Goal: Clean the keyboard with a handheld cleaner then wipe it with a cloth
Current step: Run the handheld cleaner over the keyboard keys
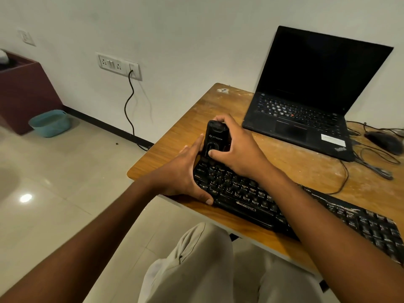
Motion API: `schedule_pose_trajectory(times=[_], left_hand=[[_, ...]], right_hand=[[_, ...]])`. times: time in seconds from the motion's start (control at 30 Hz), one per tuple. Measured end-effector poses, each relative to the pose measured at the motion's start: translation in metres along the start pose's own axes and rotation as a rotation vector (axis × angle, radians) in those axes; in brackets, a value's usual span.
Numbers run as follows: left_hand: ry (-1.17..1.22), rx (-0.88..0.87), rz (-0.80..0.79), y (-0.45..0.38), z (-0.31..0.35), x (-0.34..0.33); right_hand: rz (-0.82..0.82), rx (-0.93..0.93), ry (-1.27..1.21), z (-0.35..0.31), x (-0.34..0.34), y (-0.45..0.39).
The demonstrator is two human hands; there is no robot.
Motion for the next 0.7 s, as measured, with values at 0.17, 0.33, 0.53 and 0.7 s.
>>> schedule_pose_trajectory(times=[0.17, 0.33, 0.53, 0.7], left_hand=[[-0.032, 0.052, -0.035, 0.002, -0.003, -0.004], [-0.035, 0.052, -0.030, 0.001, -0.004, -0.004], [0.032, -0.009, 0.001, 0.000, 0.001, 0.000], [0.004, 0.004, -0.028, 0.000, -0.004, -0.003]], right_hand=[[-0.113, -0.024, 0.173, 0.009, 0.014, 0.015], [-0.217, -0.056, 0.222, 0.014, 0.032, 0.021], [-0.045, 0.026, 0.018, -0.013, 0.007, 0.000], [-0.114, -0.004, 0.114, 0.004, 0.009, 0.014]])
Point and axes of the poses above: each hand's wrist, its own y-axis away from the middle knuckle, its own x-axis out of the back of the hand, z = x × y, the point moved 10 cm from there along -y, towards the middle knuckle, and after that the axes turned 6 degrees about y, right-handed, at the moved point
